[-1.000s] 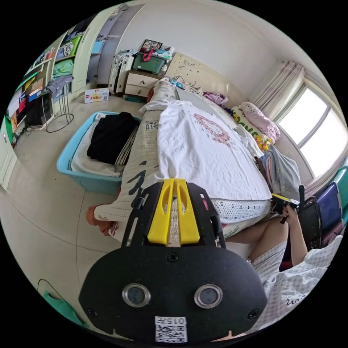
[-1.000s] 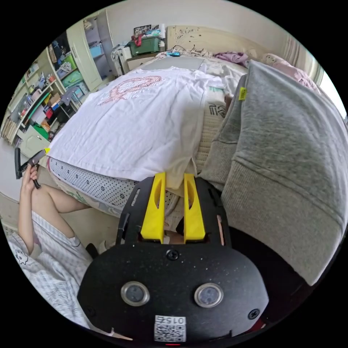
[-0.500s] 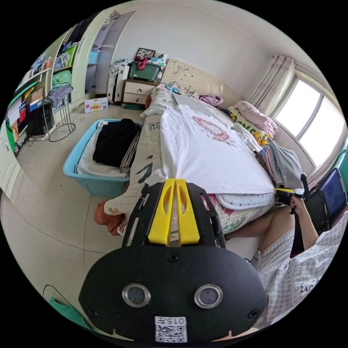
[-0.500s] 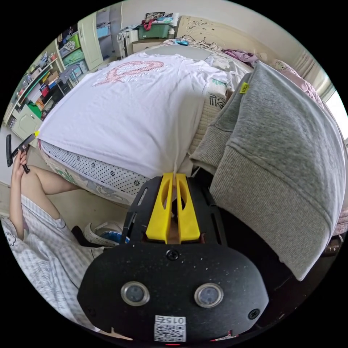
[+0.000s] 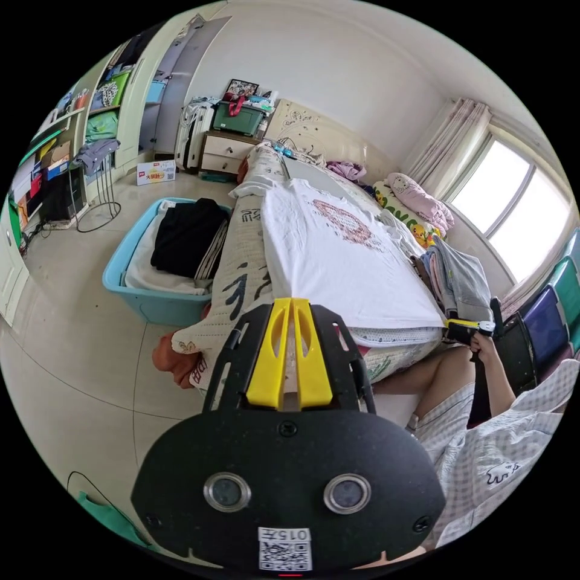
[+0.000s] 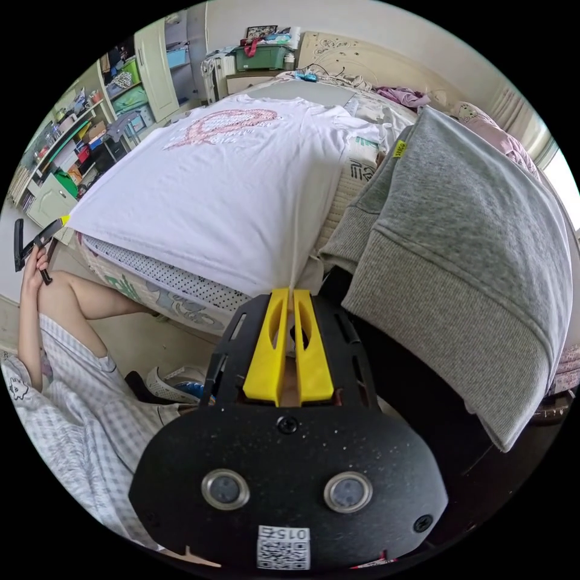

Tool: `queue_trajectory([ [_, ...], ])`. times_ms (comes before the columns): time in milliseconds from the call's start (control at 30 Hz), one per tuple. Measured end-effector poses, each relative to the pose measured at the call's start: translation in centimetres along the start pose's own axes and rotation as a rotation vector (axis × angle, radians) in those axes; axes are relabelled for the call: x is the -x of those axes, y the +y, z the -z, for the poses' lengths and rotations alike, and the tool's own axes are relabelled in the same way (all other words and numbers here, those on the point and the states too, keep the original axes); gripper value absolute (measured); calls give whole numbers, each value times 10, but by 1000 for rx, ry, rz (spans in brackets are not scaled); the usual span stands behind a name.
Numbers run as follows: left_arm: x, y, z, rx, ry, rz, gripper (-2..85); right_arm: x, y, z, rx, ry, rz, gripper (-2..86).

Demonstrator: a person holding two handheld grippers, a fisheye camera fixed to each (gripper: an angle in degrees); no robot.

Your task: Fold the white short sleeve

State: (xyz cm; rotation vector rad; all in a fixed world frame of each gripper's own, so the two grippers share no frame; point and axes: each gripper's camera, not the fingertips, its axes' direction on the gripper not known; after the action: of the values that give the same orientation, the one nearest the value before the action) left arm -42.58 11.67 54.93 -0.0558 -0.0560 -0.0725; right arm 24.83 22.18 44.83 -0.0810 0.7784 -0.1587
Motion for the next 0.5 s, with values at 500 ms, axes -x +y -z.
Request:
queue_trajectory([
  [500, -20, 1, -36, 193, -115, 9, -2, -37, 16, -21, -21, -119, -48, 60],
])
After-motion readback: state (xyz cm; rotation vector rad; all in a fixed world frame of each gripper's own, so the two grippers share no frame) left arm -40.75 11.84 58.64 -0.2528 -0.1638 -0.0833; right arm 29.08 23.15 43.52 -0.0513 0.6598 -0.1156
